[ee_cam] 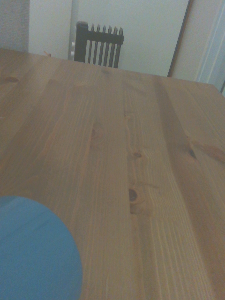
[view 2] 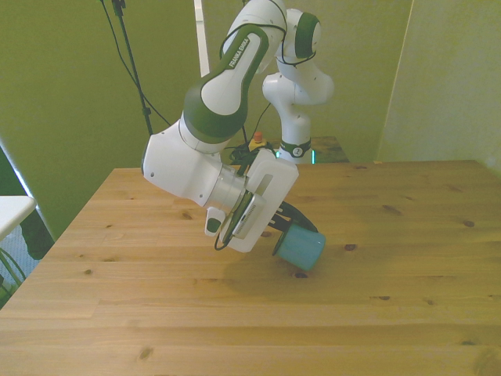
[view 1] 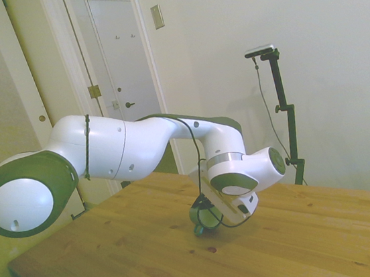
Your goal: Flip the mug upright
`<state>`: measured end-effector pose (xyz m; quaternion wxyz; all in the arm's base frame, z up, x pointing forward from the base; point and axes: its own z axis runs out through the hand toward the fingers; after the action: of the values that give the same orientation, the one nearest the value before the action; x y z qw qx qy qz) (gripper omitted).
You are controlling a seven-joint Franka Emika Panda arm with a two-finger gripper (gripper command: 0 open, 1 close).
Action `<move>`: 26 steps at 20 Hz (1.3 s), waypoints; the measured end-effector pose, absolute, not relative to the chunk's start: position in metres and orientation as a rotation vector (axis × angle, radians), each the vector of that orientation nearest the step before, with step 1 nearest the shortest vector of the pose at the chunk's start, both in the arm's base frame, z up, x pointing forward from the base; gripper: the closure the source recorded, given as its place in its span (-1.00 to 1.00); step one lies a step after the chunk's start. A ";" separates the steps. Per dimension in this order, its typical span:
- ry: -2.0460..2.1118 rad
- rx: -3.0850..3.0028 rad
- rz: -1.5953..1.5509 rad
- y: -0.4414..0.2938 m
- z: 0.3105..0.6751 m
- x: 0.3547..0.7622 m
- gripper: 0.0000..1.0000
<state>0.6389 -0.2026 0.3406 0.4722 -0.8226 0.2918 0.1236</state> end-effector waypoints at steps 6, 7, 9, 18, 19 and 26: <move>0.746 -2.101 0.242 -0.202 0.361 0.642 1.00; 0.759 -2.134 0.216 -0.202 0.368 0.642 1.00; 0.782 -2.198 0.164 -0.197 0.380 0.641 1.00; 0.965 -2.503 -0.063 -0.133 0.385 0.624 1.00; 0.987 -2.523 -0.088 -0.125 0.384 0.622 1.00; 1.115 -2.643 -0.192 -0.081 0.390 0.613 1.00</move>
<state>0.6134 -0.0813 0.3899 0.1331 -0.9111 0.3844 -0.0663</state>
